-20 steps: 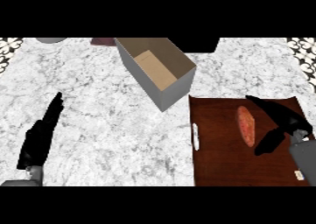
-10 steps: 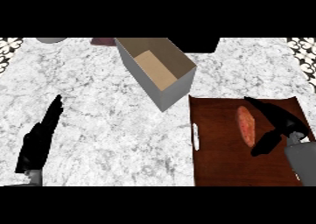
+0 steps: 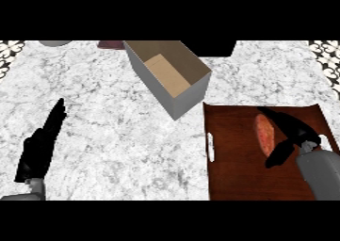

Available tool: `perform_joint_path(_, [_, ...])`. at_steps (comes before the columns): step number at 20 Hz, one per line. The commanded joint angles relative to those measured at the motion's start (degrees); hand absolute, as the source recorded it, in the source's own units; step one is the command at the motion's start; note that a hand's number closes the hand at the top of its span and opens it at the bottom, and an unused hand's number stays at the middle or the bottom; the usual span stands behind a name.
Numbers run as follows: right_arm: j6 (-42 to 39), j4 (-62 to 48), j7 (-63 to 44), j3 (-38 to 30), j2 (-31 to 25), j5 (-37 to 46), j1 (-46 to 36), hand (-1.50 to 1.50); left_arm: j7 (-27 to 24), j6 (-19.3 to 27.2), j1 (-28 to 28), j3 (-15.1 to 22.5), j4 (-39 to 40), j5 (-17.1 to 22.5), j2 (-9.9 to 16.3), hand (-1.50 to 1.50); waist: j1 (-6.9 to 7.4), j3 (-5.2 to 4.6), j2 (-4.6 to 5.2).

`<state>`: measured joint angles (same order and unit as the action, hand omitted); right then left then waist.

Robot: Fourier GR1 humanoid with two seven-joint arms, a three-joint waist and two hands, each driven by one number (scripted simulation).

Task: Pick the sweet potato from the tray and place it in the cardboard box

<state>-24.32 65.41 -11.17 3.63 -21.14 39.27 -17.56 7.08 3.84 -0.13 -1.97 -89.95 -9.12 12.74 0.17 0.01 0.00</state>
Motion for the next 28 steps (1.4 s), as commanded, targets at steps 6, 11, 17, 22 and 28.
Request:
perform_joint_path(6, [2.36, -2.63, 2.96, 0.35, 4.12, 3.34, 1.58, 1.5, -0.71, -2.41, 0.47, -0.93, -0.53, -0.17, -1.66, 0.0, -0.03, 0.0, -0.02])
perform_joint_path(11, [10.44, 1.82, 3.32, 0.45, 0.7, 8.95, 2.18, 1.5, 1.17, -0.17, 2.96, 1.06, -4.71, -2.49, -3.42, 0.0, -0.12, -0.01, -0.17])
perform_joint_path(17, [16.41, -7.4, 4.9, -0.72, 2.11, 13.31, -7.07, 1.5, -0.89, -1.52, 3.05, 0.38, -2.44, -2.89, -2.98, 0.0, 0.46, 0.01, 0.05])
perform_joint_path(22, [24.69, -14.83, 4.43, 1.01, 2.33, 20.77, -11.89, 1.5, -2.48, -1.87, 0.88, -0.68, 0.78, -2.73, -2.59, 0.0, 0.65, 0.02, 0.19])
perform_joint_path(28, [24.15, -7.62, 2.18, 0.47, 0.68, 22.39, -12.53, 1.5, -1.13, -2.45, 0.99, -1.95, -0.92, -1.71, -2.56, 0.0, -0.02, -0.01, -0.09])
